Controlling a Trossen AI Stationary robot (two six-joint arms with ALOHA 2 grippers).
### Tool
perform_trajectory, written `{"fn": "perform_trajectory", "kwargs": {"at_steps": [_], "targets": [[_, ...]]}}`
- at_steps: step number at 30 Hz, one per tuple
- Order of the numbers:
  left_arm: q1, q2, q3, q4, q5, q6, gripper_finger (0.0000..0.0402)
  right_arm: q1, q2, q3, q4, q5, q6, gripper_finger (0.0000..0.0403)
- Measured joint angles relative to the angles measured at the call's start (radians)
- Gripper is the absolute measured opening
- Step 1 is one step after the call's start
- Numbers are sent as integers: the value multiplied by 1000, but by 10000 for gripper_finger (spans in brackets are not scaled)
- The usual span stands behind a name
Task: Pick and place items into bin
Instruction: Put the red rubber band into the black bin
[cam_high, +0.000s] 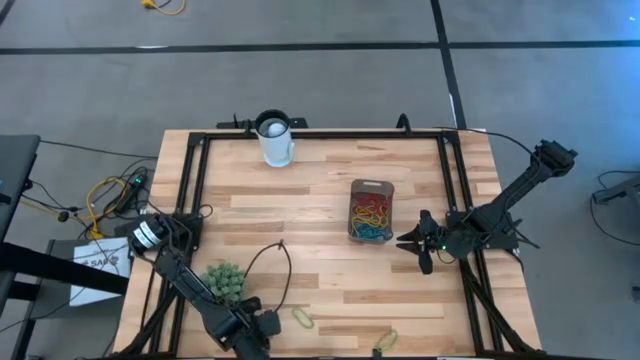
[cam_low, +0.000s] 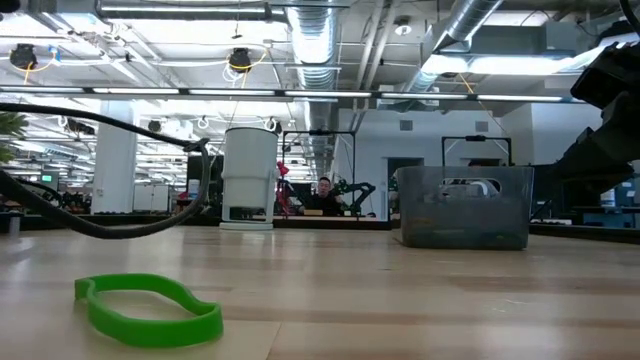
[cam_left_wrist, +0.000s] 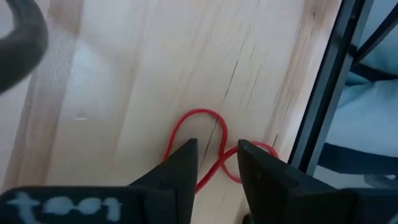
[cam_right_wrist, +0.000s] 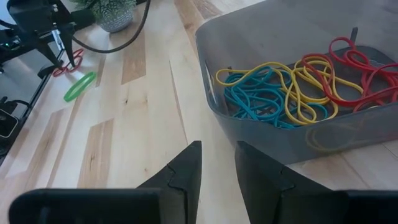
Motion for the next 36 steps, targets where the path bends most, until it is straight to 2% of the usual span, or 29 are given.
{"fn": "perform_trajectory", "kwargs": {"at_steps": [4, 9, 14, 19, 21, 27, 32, 36], "targets": [[-6, 1, 0, 1, -6, 48, 81, 0, 0, 0, 0, 0, 0, 92], [-4, 1, -2, 19, 6, 120, 12, 0, 0, 0, 0, 0, 0, 92], [4, 8, 54, -15, -33, 209, 3, 0, 0, 0, 0, 2, 0, 92], [41, 7, 246, -168, -243, 357, 1, 0, 0, 0, 0, 46, 0, 92], [68, 8, 319, -250, -291, 408, 0, -1, 0, 0, 1, 56, 1, 92], [193, 7, 484, -393, -440, 617, 0, 0, 0, 0, 0, 51, 1, 92], [368, 7, 540, -369, -480, 913, 0, 0, 0, 0, 0, 48, 1, 92], [518, 7, 549, -226, -501, 1150, 0, 0, 0, 0, 0, 45, 12, 92]]}}
